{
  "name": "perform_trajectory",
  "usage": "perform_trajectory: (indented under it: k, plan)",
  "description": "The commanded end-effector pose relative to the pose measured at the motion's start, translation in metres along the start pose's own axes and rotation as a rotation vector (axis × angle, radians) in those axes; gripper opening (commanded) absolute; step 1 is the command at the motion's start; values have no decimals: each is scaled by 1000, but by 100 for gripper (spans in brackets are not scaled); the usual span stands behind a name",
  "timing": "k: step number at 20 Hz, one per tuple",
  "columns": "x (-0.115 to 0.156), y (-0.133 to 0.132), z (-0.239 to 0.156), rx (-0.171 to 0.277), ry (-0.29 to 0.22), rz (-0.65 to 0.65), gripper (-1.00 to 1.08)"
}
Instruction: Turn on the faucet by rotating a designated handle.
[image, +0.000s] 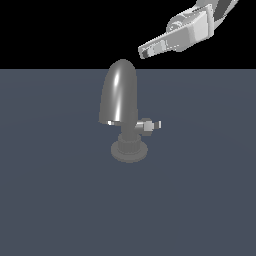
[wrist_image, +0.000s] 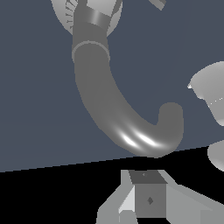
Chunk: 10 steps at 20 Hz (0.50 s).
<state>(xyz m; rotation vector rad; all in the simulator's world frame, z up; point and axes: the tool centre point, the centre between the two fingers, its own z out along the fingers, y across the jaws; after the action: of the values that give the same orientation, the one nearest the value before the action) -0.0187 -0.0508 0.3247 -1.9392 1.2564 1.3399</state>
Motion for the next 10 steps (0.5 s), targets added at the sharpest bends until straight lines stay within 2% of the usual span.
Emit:
perform_trajectory:
  k: [1,10]
  plan:
    - [17,-3,-1,31,-61,56,-100]
    - [77,-7,5,144,-278,257,-100]
